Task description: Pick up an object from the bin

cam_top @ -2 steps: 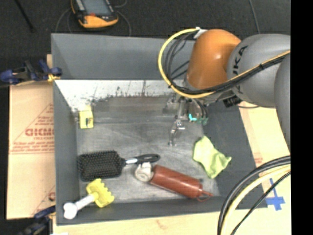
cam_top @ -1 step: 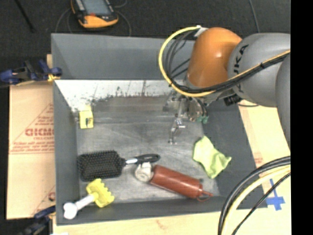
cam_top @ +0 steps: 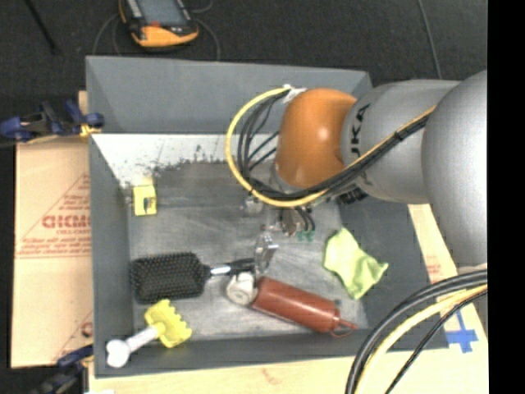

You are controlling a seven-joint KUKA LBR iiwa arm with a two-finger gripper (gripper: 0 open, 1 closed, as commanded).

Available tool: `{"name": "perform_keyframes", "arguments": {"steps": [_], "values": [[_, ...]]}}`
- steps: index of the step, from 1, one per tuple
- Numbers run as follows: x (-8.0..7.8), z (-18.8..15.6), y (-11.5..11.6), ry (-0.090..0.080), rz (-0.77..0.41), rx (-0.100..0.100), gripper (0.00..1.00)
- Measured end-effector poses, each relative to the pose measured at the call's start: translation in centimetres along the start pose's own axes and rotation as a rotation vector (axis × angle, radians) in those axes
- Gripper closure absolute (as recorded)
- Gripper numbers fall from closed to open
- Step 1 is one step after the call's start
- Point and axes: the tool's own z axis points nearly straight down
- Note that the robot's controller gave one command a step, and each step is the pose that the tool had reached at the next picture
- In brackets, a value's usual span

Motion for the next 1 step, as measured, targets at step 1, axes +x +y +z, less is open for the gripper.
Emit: {"name": "perform_keyframes", "arguments": {"steps": [1], "values": [[0.95,-1.23,1.54,0.004,-0.08,-0.001,0.0]]}}
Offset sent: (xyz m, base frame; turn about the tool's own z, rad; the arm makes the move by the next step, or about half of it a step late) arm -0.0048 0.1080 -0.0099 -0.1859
